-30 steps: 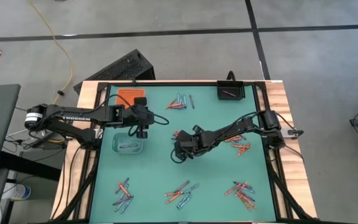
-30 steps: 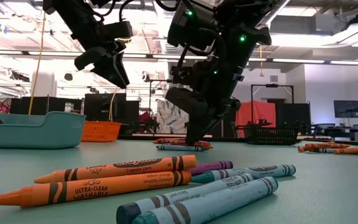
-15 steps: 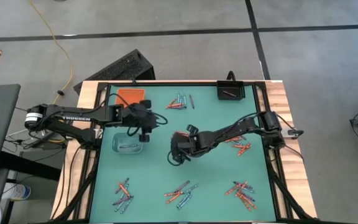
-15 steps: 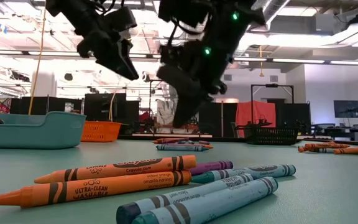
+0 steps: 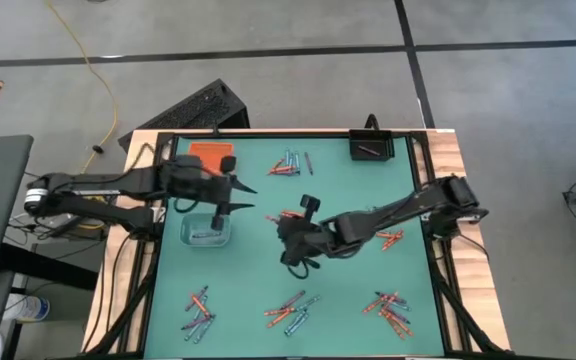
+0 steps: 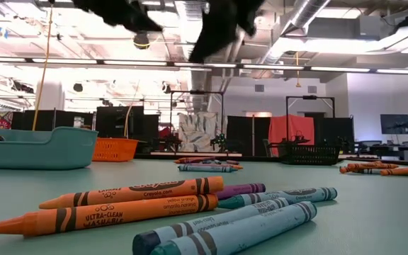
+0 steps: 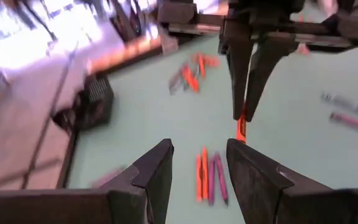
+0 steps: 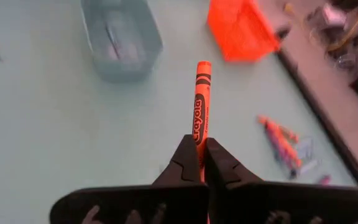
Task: Sort crayons
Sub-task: Put the orange crayon into the orange bin
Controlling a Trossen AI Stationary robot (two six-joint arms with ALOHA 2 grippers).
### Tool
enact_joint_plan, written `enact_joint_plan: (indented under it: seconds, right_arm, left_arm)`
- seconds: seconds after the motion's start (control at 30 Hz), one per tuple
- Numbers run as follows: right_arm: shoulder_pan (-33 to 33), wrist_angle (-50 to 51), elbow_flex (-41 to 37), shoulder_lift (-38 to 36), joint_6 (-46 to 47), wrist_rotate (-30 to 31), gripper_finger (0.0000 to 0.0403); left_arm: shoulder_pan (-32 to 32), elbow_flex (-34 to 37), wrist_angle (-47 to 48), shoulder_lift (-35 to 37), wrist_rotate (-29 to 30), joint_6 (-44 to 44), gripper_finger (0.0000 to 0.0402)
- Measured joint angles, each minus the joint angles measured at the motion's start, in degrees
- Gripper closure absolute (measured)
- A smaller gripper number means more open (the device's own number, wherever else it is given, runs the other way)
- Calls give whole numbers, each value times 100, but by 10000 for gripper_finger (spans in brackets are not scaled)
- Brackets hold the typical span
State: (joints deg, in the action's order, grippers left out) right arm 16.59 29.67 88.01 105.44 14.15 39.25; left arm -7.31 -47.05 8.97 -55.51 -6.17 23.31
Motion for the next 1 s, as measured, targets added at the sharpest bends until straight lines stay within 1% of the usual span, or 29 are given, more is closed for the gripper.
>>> enact_joint_plan:
  seconds: [0.2, 0.3, 0.4, 0.6, 0.7, 0.77, 0.93, 1.0]
  right_arm:
    - [337, -611, 0, -499, -870, 327, 402]
    - [498, -1069, 0, -673, -1353, 345, 402]
    - [657, -1538, 0, -767, -1807, 358, 402]
    - [901, -2352, 0, -797, -2650, 428, 402]
    - [911, -2612, 0, -785, -2924, 435, 402]
    - [882, -2720, -1, -776, -3047, 433, 402]
    - [759, -2798, -1, -775, -3074, 416, 402]
    - [729, -2829, -2, -771, -3099, 372, 402]
  left_arm:
    - [20, 51, -548, 483, -578, -126, 259]
    - [46, 114, -758, 598, -655, -137, 259]
    - [76, 278, -1208, 602, -790, -176, 260]
    - [138, 659, -2596, 466, -1291, -407, 260]
    - [192, 816, -3351, 330, -1643, -693, 260]
    - [276, 846, -3642, 217, -1761, -833, 260]
    - [603, 850, -4154, -165, -1803, -854, 260]
    - [724, 848, -4374, -290, -1727, -801, 260]
